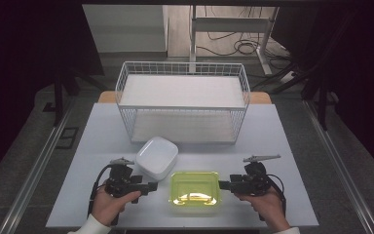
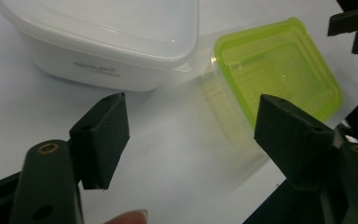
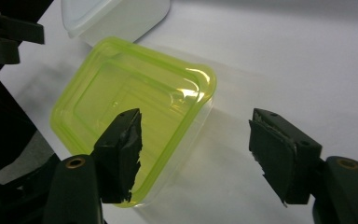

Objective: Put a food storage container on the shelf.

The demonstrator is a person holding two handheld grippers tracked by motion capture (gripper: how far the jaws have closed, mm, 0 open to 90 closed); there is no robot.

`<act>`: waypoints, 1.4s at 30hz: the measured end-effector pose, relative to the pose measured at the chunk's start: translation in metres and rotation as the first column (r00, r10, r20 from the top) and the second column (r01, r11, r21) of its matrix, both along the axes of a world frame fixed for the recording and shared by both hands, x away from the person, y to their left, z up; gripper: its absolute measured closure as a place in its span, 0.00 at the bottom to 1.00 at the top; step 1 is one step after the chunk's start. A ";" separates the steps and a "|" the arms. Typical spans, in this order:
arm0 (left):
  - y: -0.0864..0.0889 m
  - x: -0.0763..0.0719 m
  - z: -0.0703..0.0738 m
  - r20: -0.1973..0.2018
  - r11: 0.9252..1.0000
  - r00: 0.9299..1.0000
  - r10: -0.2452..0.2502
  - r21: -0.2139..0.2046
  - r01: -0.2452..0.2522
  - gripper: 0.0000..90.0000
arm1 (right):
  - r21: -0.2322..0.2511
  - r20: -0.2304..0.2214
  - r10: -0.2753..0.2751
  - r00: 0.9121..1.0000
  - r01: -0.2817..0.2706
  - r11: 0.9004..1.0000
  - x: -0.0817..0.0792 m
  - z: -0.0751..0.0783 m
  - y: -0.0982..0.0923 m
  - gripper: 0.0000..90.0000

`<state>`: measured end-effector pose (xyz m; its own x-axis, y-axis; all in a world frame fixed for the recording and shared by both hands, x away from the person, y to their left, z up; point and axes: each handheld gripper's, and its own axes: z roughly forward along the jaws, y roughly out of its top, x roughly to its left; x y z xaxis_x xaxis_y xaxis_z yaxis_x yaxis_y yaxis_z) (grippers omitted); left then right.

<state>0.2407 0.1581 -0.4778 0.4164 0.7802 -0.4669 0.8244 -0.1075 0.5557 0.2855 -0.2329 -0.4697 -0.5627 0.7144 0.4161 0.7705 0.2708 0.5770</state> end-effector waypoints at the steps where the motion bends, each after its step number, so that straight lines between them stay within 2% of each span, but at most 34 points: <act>1: -0.002 0.000 -0.001 -0.007 1.000 1.000 -0.002 -0.007 0.002 0.31 | 0.005 -0.009 0.002 1.000 -0.002 1.000 0.000 -0.001 0.001 0.40; 7: -0.012 0.003 -0.008 -0.036 0.999 0.999 -0.026 -0.035 0.025 0.37 | 0.010 -0.049 0.014 0.999 -0.013 1.000 0.000 -0.009 0.006 0.43; 12: -0.021 0.007 -0.016 -0.071 0.998 0.997 -0.037 -0.053 0.033 0.42 | 0.010 -0.058 0.012 0.998 -0.012 1.000 0.001 -0.012 0.008 0.45; 15: -0.025 0.008 -0.021 -0.106 0.995 0.993 -0.043 -0.096 0.032 0.46 | 0.008 -0.064 0.011 0.998 -0.011 1.000 0.001 -0.014 0.009 0.46; 22: -0.034 0.009 -0.024 -0.107 0.992 0.993 -0.050 -0.118 0.038 0.52 | 0.015 -0.081 0.015 0.997 -0.014 1.000 0.002 -0.017 0.009 0.51; 30: -0.043 0.013 -0.031 -0.136 0.987 0.988 -0.073 -0.151 0.052 0.58 | 0.032 -0.108 0.017 0.994 -0.014 0.999 0.004 -0.021 0.010 0.58; 32: -0.044 0.015 -0.032 -0.149 0.984 0.986 -0.079 -0.172 0.053 0.60 | 0.038 -0.119 0.019 0.993 -0.014 0.999 0.004 -0.023 0.010 0.59; 36: -0.043 0.017 -0.034 -0.159 0.980 0.984 -0.081 -0.194 0.049 0.67 | 0.065 -0.148 0.022 0.989 -0.012 0.998 0.005 -0.025 0.010 0.65; 40: -0.043 0.018 -0.035 -0.161 0.979 0.984 -0.079 -0.199 0.046 0.70 | 0.112 -0.182 0.025 0.983 -0.004 0.994 0.005 -0.029 0.008 0.71; 42: -0.043 0.018 -0.035 -0.161 0.978 0.983 -0.082 -0.202 0.049 0.73 | 0.115 -0.195 0.024 0.980 -0.001 0.993 0.005 -0.030 0.008 0.75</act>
